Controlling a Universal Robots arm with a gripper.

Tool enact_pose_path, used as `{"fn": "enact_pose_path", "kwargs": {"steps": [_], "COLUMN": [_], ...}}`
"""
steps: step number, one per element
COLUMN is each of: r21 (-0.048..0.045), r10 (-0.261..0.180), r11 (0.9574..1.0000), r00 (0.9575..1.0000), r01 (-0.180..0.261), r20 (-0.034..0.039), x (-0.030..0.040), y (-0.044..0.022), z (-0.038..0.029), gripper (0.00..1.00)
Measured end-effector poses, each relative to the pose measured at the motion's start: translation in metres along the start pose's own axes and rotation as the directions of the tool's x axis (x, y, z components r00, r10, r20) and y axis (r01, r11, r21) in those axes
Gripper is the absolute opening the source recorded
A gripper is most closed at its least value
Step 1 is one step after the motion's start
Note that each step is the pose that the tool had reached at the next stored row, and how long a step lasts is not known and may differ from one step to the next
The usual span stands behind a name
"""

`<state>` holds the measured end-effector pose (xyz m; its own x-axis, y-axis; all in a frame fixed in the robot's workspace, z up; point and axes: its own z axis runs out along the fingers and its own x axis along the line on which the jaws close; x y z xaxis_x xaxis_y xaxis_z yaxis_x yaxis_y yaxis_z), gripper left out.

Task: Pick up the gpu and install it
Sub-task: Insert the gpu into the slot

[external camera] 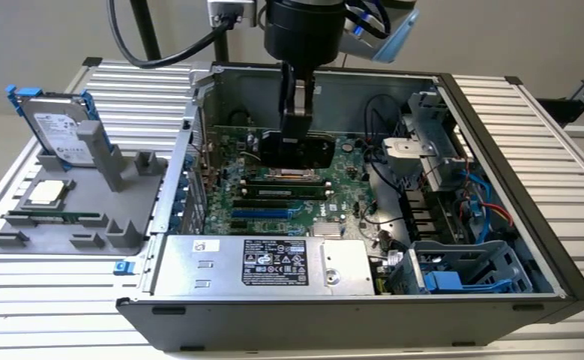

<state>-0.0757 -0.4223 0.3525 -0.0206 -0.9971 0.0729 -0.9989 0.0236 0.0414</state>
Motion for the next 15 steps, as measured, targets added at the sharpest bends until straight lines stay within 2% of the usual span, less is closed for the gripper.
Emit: {"fn": "enact_pose_path", "kwargs": {"steps": [6,15], "r21": [-0.0002,-0.0014], "r10": [0.003,0.006], "r11": [1.0,1.0], "r00": [1.0,1.0], "r01": [-0.003,-0.006], "r20": [0.0001,0.0003], "x": [-0.0007,-0.0014], "y": [-0.0004,-0.0008], "z": [0.0102,0.0188], "gripper": [0.0,0.0]}}
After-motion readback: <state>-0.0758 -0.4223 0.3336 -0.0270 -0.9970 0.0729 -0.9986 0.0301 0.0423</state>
